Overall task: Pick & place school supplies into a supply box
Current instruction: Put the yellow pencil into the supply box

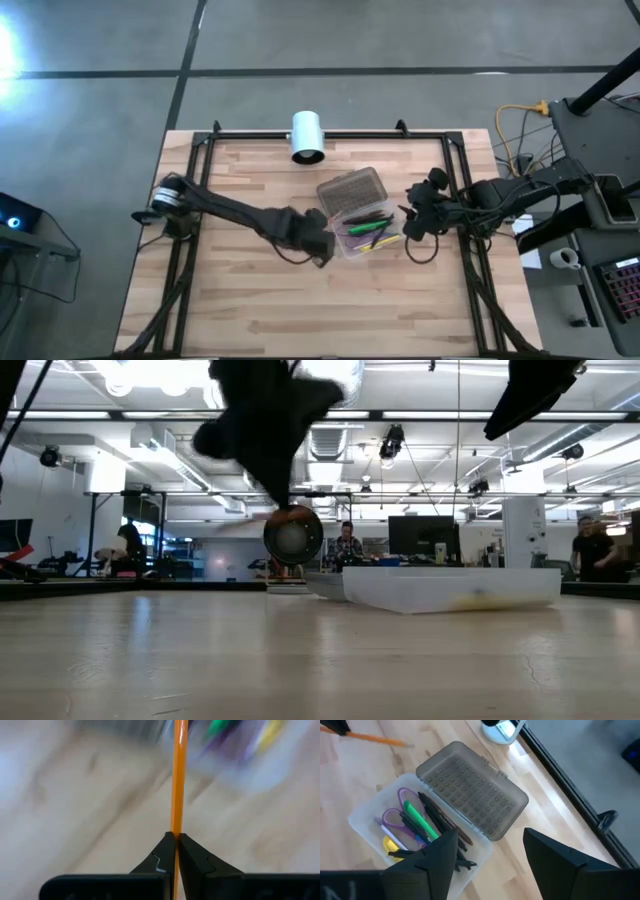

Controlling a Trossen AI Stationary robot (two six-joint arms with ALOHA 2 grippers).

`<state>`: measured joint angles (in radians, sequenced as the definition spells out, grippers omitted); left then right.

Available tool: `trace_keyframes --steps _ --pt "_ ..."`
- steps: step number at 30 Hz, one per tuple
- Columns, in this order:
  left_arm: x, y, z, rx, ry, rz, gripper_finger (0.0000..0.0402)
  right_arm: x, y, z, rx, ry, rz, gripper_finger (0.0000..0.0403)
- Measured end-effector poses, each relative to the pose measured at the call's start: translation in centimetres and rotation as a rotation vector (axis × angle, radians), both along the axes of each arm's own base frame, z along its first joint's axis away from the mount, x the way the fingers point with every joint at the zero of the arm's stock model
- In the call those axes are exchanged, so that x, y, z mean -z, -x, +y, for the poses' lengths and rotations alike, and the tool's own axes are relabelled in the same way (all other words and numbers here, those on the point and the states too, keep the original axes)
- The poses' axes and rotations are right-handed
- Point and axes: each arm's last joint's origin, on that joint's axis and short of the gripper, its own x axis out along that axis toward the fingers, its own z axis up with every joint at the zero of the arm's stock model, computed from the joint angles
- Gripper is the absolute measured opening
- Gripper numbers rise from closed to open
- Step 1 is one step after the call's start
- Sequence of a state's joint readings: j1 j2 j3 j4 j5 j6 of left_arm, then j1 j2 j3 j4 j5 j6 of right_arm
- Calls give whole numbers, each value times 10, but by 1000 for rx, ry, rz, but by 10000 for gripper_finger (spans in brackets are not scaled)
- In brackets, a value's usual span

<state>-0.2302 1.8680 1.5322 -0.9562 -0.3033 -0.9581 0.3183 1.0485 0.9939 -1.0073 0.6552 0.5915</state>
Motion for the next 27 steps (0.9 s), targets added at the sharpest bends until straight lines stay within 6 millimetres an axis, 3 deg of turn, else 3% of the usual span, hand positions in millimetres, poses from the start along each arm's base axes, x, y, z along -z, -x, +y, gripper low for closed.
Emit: trace_keyframes --steps 4,8,18,22,27 --pt "-40 -21 10 71 -59 -184 1 -3 2 -1 -2 2 -8 212" --pt "-43 -54 32 147 -120 -190 1 -13 5 -2 -3 -8 -43 202" --pt "1 -131 54 359 -47 -100 1 -38 22 -8 39 -40 -137 191" --pt "14 -143 54 377 -41 -22 1 -40 28 -10 43 -39 -131 191" --pt "49 -141 56 343 84 28 0 -37 28 -10 43 -34 -119 191"
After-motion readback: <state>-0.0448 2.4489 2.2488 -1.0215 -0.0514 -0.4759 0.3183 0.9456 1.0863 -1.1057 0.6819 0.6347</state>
